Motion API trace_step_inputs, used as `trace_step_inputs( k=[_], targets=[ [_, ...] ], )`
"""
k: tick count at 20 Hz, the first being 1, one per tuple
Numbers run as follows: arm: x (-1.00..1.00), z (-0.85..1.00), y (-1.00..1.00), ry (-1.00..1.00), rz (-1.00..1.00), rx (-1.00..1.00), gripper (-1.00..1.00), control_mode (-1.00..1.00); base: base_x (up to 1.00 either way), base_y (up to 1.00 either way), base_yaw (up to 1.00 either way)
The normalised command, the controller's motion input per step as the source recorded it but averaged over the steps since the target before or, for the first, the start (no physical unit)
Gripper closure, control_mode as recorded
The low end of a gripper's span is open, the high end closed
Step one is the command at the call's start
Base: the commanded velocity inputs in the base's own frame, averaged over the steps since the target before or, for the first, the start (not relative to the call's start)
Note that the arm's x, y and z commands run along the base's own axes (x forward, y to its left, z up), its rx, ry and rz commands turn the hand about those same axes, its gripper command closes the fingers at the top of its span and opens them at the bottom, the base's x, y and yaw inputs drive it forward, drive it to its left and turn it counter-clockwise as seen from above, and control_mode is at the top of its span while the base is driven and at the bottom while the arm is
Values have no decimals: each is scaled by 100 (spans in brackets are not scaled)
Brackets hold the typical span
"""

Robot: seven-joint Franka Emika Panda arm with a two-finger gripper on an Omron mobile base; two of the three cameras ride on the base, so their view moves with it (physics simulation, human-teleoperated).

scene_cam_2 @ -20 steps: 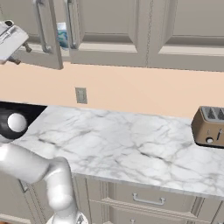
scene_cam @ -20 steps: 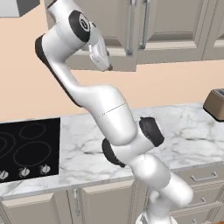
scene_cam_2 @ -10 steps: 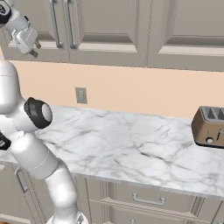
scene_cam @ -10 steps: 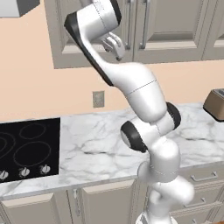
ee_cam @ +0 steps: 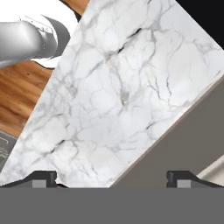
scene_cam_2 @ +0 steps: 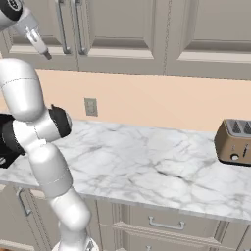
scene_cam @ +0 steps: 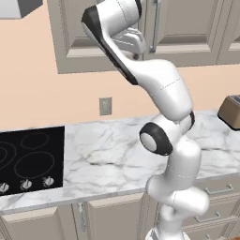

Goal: Open the cabinet. Pick the bowls from the counter and place them in the cabinet. Then close the cabinet.

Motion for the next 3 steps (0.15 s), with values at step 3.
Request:
trace_step_inputs(
  k=[3],
  targets=[
    [100, -100, -51, -48, 34, -3, -100, -100, 0, 0, 0]
  ],
)
